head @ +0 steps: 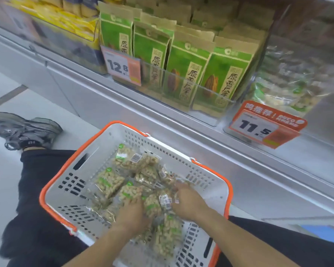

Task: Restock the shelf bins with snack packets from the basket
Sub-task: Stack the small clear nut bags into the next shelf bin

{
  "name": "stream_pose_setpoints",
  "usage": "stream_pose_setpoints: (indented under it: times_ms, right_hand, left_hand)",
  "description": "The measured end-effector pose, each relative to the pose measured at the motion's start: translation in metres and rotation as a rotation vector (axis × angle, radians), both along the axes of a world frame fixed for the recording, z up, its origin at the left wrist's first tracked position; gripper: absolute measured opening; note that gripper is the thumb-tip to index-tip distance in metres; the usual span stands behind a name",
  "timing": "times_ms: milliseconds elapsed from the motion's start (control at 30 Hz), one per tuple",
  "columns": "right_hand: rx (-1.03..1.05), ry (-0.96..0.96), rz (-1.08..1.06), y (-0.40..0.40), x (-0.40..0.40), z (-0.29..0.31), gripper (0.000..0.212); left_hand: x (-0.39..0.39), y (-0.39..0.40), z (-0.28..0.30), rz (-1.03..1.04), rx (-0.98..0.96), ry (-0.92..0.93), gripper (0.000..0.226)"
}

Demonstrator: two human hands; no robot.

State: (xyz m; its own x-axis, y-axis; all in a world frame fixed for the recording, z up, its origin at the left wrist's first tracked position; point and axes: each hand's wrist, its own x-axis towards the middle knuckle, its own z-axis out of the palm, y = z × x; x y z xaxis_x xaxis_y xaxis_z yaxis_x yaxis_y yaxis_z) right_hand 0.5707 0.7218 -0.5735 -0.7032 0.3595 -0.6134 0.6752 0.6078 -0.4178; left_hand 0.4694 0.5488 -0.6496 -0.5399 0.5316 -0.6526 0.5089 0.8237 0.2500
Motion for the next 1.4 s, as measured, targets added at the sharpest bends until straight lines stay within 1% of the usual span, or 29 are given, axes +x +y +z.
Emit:
stream_pose_setpoints:
  times_ms: [67,100,200,267,300,367,467,533,600,633,667,700,767,800,833,867,900,933,967,1000,1067,1133,1200,1233,1267,1300,1333,1367,1400]
  right_hand:
    - [-0.075,-0.167,-0.011,0.003,0.012,-0.030,0.056]
    - [-0.103,-0.232,-0.018,0.005,0.017,-0.039,0.057]
    - [-0.156,-0.318,-0.088,0.009,0.023,-0.065,0.069]
    - [-0.186,-0.352,-0.136,0.006,0.023,-0.080,0.077]
    - [-0.183,-0.370,-0.152,0.003,0.022,-0.086,0.079]
    - [-0.172,-0.369,-0.214,-0.007,0.022,-0.102,0.078]
    - [-0.161,-0.326,-0.351,-0.023,0.022,-0.112,0.073]
    - [-0.178,-0.344,-0.393,-0.033,0.022,-0.108,0.080]
    - [-0.232,-0.392,-0.432,-0.037,0.022,-0.108,0.085]
    - [-0.263,-0.418,-0.468,-0.038,0.021,-0.108,0.086]
    - [-0.280,-0.442,-0.506,-0.036,0.020,-0.106,0.084]
    - [-0.285,-0.466,-0.531,-0.033,0.020,-0.106,0.073]
    - [-0.307,-0.489,-0.532,-0.026,0.021,-0.099,0.030]
    - [-0.340,-0.495,-0.563,-0.023,0.021,-0.097,0.027]
    - [-0.377,-0.510,-0.589,-0.022,0.020,-0.094,0.025]
    - [-0.431,-0.539,-0.598,-0.023,0.015,-0.086,0.034]
    - [-0.455,-0.547,-0.625,-0.024,0.013,-0.084,0.062]
    - [-0.457,-0.575,-0.589,-0.024,0.010,-0.082,0.085]
    - [-0.445,-0.571,-0.533,-0.023,0.006,-0.078,0.094]
    - [-0.408,-0.550,-0.468,-0.021,0.002,-0.073,0.090]
    - [-0.372,-0.507,-0.399,-0.017,-0.009,-0.050,0.068]
    - [-0.255,-0.431,-0.250,-0.012,-0.023,-0.018,0.045]
    - [-0.105,-0.383,-0.096,-0.001,-0.039,0.024,0.027]
    - [-0.041,-0.378,-0.039,0.004,-0.047,0.050,0.029]
    - [0.032,-0.380,0.005,0.009,-0.053,0.076,0.038]
    - [0.109,-0.385,0.068,0.015,-0.058,0.101,0.041]
    - [0.161,-0.373,0.121,0.021,-0.060,0.125,0.039]
    - [0.192,-0.350,0.135,0.026,-0.061,0.147,0.041]
    - [0.193,-0.302,0.105,0.031,-0.060,0.164,0.049]
  left_hand:
    - [0.001,-0.001,-0.007,-0.002,0.005,-0.006,0.060]
    - [0.001,0.001,-0.008,0.013,0.003,-0.015,0.060]
    - [0.002,0.013,-0.007,0.020,-0.028,-0.035,0.073]
    - [0.005,0.022,-0.005,0.001,-0.052,-0.035,0.074]
    - [0.006,0.024,-0.008,-0.010,-0.065,-0.020,0.070]
    - [0.005,0.024,-0.017,0.019,-0.057,0.010,0.054]
    - [0.005,0.024,-0.025,0.131,0.034,0.033,0.032]
    - [0.005,0.025,-0.024,0.223,0.097,0.034,0.022]
    - [0.005,0.026,-0.022,0.336,0.146,0.018,0.017]
    - [0.005,0.025,-0.022,0.367,0.156,0.015,0.020]
    - [0.006,0.025,-0.023,0.389,0.173,-0.002,0.025]
    - [0.008,0.025,-0.023,0.427,0.205,-0.045,0.030]
    - [0.010,0.024,-0.022,0.545,0.280,-0.162,0.039]
    - [0.010,0.024,-0.017,0.607,0.311,-0.232,0.041]
    - [0.009,0.022,-0.012,0.661,0.333,-0.300,0.042]
    - [0.006,0.022,-0.006,0.729,0.353,-0.371,0.042]
    - [0.004,0.019,0.000,0.796,0.383,-0.436,0.041]
    - [0.001,0.015,0.006,0.846,0.398,-0.497,0.040]
    - [-0.001,0.010,0.015,0.863,0.394,-0.543,0.037]
    - [-0.004,0.005,0.020,0.880,0.410,-0.579,0.036]
    - [-0.010,-0.006,0.032,0.930,0.473,-0.640,0.037]
    - [-0.017,-0.012,0.054,0.965,0.544,-0.705,0.047]
    - [-0.022,-0.014,0.075,0.969,0.605,-0.771,0.055]
    - [-0.024,-0.014,0.088,0.959,0.627,-0.802,0.058]
    - [-0.027,-0.014,0.098,0.961,0.654,-0.830,0.062]
    - [-0.029,-0.012,0.107,0.946,0.687,-0.860,0.066]
    - [-0.031,-0.009,0.115,0.952,0.732,-0.892,0.069]
    - [-0.032,-0.006,0.126,0.948,0.782,-0.928,0.068]
    - [-0.033,-0.001,0.137,0.954,0.837,-0.980,0.063]
